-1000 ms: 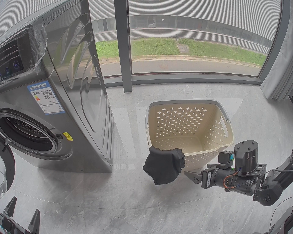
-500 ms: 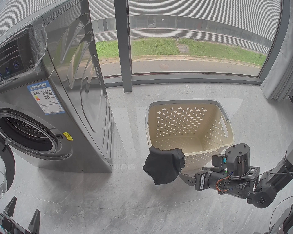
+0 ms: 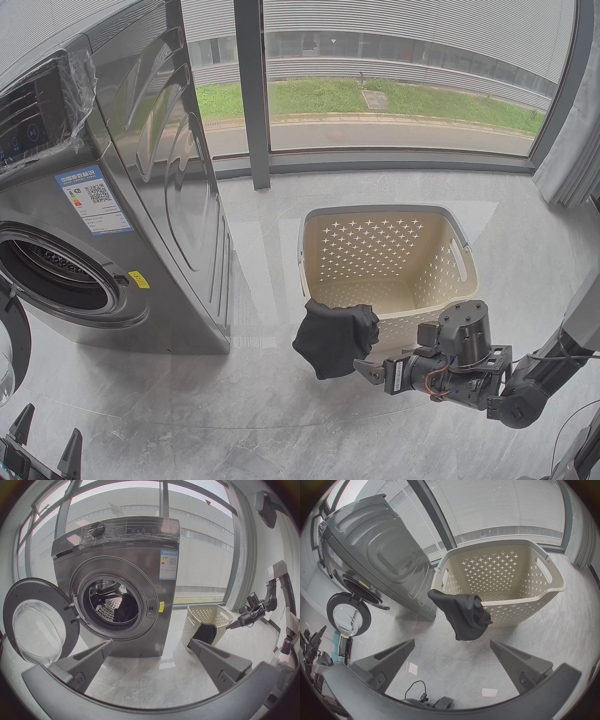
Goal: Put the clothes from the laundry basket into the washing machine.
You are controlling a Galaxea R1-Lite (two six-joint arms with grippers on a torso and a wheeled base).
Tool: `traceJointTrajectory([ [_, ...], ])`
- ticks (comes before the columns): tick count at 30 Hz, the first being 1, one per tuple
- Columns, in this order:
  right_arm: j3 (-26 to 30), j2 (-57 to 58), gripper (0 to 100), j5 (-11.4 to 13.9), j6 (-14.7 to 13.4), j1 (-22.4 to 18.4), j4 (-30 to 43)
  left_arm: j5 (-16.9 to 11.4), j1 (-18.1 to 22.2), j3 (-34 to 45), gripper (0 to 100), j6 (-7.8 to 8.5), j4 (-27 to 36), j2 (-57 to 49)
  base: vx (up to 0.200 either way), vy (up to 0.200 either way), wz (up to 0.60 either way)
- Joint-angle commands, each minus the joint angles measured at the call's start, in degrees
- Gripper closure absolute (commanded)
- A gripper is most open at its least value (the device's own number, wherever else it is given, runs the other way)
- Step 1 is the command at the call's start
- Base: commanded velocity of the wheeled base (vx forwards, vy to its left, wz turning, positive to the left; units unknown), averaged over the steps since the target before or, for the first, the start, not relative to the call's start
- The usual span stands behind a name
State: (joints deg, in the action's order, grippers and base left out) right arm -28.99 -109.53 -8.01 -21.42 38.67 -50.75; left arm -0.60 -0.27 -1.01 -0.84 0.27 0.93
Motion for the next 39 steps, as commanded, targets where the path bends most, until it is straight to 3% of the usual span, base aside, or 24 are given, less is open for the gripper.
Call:
traceJointTrajectory([
  [1, -1.9, -4.8, 0, 0.0, -0.1, -0.2, -0.1, 0.0, 0.0, 0.9, 0, -0.04, 0.0, -0.8, 0.0, 0.0, 0.0],
  [14, -12.8, -17.5, 0, -0.3, 0.1, -1.5, -4.3, 0.1, 0.0, 0.9, 0, -0.13, 0.0, -0.8, 0.0, 0.0, 0.0],
  [17, -17.5, -19.7, 0, -2.4, 0.1, -2.7, -4.3, 0.1, 0.0, 0.9, 0, -0.13, 0.0, -0.8, 0.0, 0.0, 0.0],
  [21, -20.8, -22.1, 0, -2.5, 0.0, -4.7, -4.4, 0.1, 0.0, 0.9, 0, -0.13, 0.0, -0.8, 0.0, 0.0, 0.0],
  [39, -25.9, -27.6, 0, -2.5, 0.3, -5.6, -10.2, 0.1, 0.0, 0.9, 0, -0.3, 0.0, -0.8, 0.0, 0.0, 0.0],
])
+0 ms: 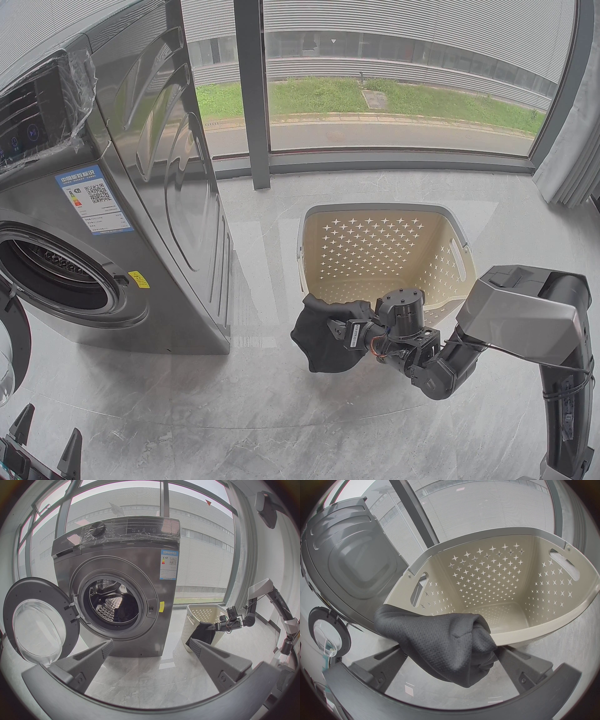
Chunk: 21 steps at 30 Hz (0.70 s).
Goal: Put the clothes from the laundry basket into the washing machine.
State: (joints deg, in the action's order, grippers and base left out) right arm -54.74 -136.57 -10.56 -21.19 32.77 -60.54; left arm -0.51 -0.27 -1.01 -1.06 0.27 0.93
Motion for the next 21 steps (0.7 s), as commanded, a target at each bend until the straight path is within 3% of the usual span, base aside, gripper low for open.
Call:
traceJointTrajectory([
  [1, 0.1, -0.5, 100, 0.0, 0.1, 0.5, -0.5, 0.0, 0.0, 0.9, 0, -0.08, 0.0, -0.8, 0.0, 0.0, 0.0],
  [9, 3.8, 2.2, 100, 0.0, 1.2, 1.9, -2.6, 0.0, 0.0, 0.9, 0, -0.43, 0.0, -0.8, 0.0, 0.0, 0.0],
  [15, 13.0, 10.5, 100, 0.2, 3.7, 3.4, -8.1, 0.0, 0.0, 0.9, 0, -0.43, 0.0, -0.8, 0.0, 0.0, 0.0],
  [21, 21.6, 21.4, 100, 1.2, 3.7, 4.4, -11.2, 0.0, 0.0, 0.9, 0, -0.43, 0.0, -0.8, 0.0, 0.0, 0.0],
])
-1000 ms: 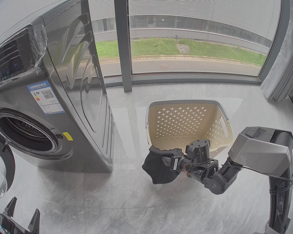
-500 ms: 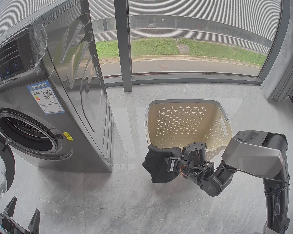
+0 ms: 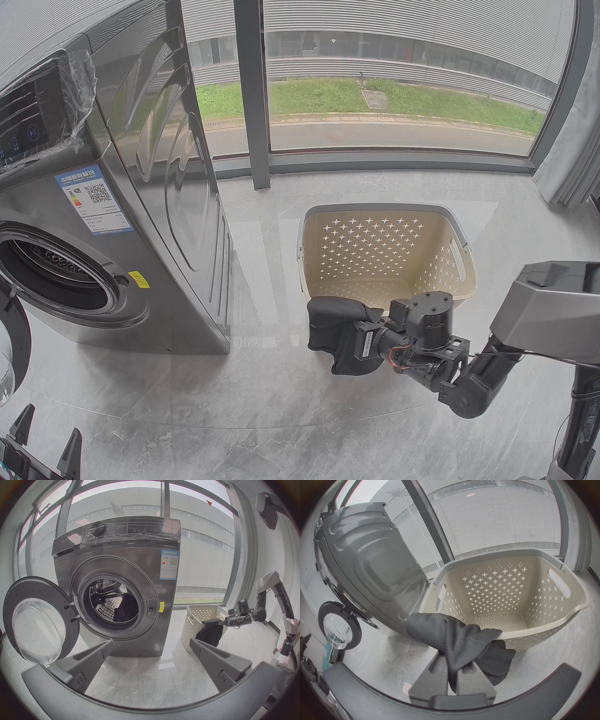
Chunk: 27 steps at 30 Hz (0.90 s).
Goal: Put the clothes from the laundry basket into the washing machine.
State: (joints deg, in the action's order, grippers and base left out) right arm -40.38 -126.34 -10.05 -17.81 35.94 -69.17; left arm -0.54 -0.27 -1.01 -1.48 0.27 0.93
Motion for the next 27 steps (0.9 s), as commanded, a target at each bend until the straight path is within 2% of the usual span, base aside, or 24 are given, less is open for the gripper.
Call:
traceJointTrajectory([
  [1, 8.3, 13.0, 100, 1.1, 0.3, 1.4, -3.1, 0.0, 0.0, 0.9, 0, -0.02, 0.0, -0.8, 0.0, 0.0, 0.0],
  [4, 10.8, 17.3, 100, 1.8, 0.3, 1.9, -4.0, 0.0, 0.0, 0.9, 0, -0.02, 0.0, -0.8, 0.0, 0.0, 0.0],
  [11, 16.0, 28.2, 100, 3.5, 0.6, 6.1, -4.4, 0.0, 0.0, 0.9, 0, 0.07, 0.0, -0.8, 0.0, 0.0, 0.0],
  [12, 17.1, 31.9, 100, 3.5, 1.6, 7.4, -4.4, 0.0, 0.0, 0.9, 0, 0.16, 0.0, -0.8, 0.0, 0.0, 0.0],
  [15, 18.2, 35.4, 100, 4.1, 3.4, 7.4, -4.4, 0.0, 0.0, 0.9, 0, 0.16, 0.0, -0.8, 0.0, 0.0, 0.0],
  [19, 18.5, 39.0, 100, 7.5, 6.0, 6.1, -4.0, 0.0, 0.0, 0.9, 0, 0.24, 0.0, -0.8, 0.0, 0.0, 0.0],
  [22, 19.7, 41.4, 100, 7.9, 7.1, 7.0, -3.6, 0.0, 0.0, 0.9, 0, 0.24, 0.0, -0.8, 0.0, 0.0, 0.0],
  [27, 20.4, 42.5, 100, 8.1, 7.2, 7.1, -3.8, 0.0, 0.0, 0.9, 0, 0.16, 0.0, -0.8, -0.2, 0.0, 0.0],
])
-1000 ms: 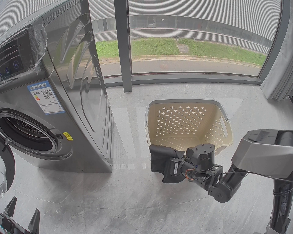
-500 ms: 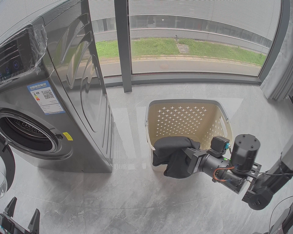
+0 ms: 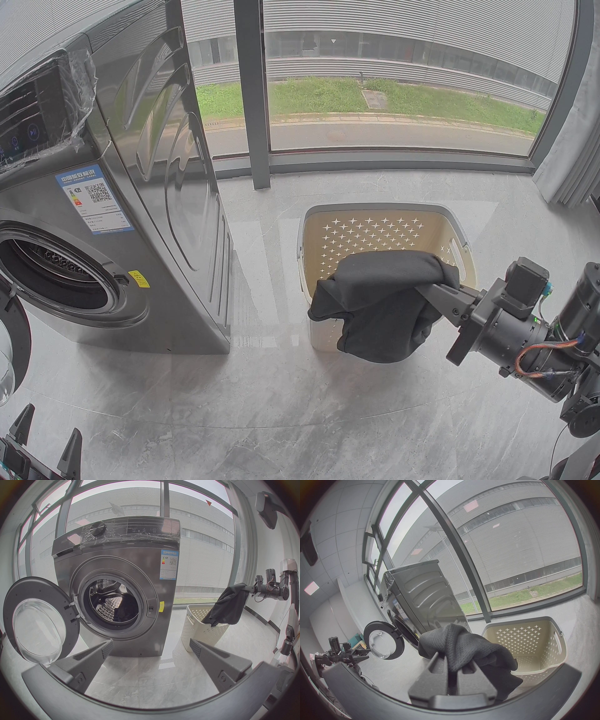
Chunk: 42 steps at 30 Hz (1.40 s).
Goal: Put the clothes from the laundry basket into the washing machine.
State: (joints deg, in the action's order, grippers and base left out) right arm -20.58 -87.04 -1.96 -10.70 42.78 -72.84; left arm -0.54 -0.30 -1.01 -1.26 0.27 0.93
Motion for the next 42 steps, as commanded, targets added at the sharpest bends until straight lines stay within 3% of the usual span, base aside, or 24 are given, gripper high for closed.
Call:
traceJointTrajectory([
  [1, 0.7, 3.2, 100, 0.0, 0.1, 0.3, -0.1, 0.0, 0.0, 0.9, 0, -0.06, 0.0, -0.8, -0.2, 0.0, 0.0],
  [19, 1.0, 2.6, 100, 0.3, 0.1, 0.3, -0.6, 0.0, 0.0, 0.8, 0, -0.15, 0.1, -0.8, -0.2, 0.0, 0.0],
  [25, 1.5, 2.6, 100, 1.0, 0.1, 0.4, -0.7, 0.0, 0.0, 0.8, 0, -0.15, 0.1, -0.8, 0.0, 0.0, 0.0],
  [42, 1.4, 2.5, 100, 1.1, 0.0, 0.8, -0.8, 0.1, 0.0, 0.8, 0, -0.24, 0.1, -0.8, 0.0, 0.2, 0.0],
])
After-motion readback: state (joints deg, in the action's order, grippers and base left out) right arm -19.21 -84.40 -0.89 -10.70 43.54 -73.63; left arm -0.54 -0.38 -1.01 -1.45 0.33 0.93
